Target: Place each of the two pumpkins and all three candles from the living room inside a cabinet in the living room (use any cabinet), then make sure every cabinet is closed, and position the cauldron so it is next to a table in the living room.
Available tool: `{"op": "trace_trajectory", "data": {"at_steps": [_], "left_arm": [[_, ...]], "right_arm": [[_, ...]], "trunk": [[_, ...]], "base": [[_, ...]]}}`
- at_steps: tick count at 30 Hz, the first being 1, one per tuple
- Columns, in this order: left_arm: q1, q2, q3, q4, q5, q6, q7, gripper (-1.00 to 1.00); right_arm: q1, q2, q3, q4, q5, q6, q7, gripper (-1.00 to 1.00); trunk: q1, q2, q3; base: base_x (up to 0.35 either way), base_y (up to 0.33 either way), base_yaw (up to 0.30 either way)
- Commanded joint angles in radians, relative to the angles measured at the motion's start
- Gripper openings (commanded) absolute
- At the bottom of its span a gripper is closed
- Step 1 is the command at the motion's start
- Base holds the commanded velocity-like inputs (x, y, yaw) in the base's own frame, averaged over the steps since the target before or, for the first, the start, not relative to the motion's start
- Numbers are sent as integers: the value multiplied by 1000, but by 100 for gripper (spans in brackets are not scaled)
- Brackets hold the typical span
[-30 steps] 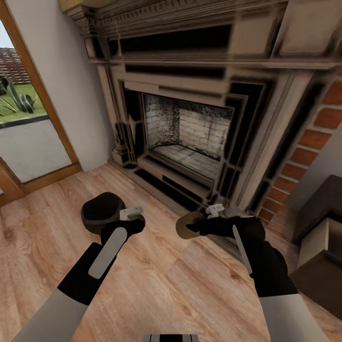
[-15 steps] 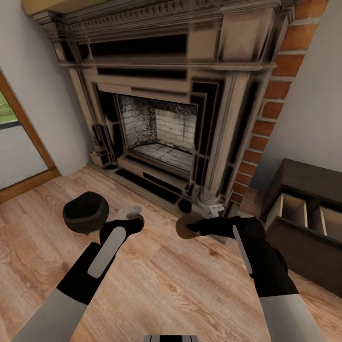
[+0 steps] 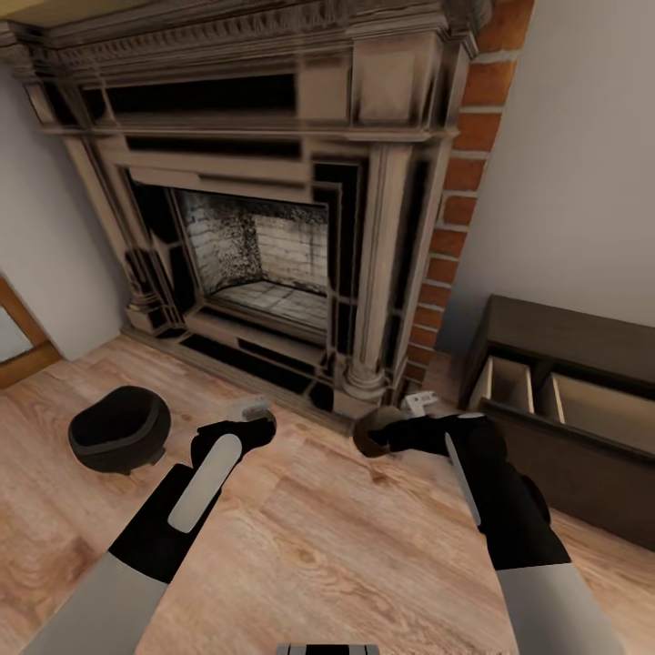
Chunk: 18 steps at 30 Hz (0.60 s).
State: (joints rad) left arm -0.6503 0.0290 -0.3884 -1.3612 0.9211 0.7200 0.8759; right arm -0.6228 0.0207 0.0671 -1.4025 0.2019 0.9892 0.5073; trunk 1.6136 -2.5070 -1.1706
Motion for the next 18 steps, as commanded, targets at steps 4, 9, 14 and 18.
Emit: {"op": "trace_trajectory", "data": {"at_steps": [4,9,14,18], "left_arm": [[0,-2,-1,2,-1,1,0,-100],[0,-8,-3,0,62,-1,0,-100],[0,-17,-4,3,85,-8,-4,-100],[0,-22,-4,5,85,-9,-4,-100]], "right_arm": [[0,-1,-2,-1,42,6,-106,-100],[0,-2,-5,-7,44,6,-123,-100],[0,0,-4,-5,38,6,-120,-100],[0,3,-4,-4,37,7,-120,-100]], "trunk": [[0,0,4],[0,0,9],[0,0,14],[-1,1,30]], "base": [[0,0,-271],[0,0,-261],[0,0,-260],[0,0,-260]]}}
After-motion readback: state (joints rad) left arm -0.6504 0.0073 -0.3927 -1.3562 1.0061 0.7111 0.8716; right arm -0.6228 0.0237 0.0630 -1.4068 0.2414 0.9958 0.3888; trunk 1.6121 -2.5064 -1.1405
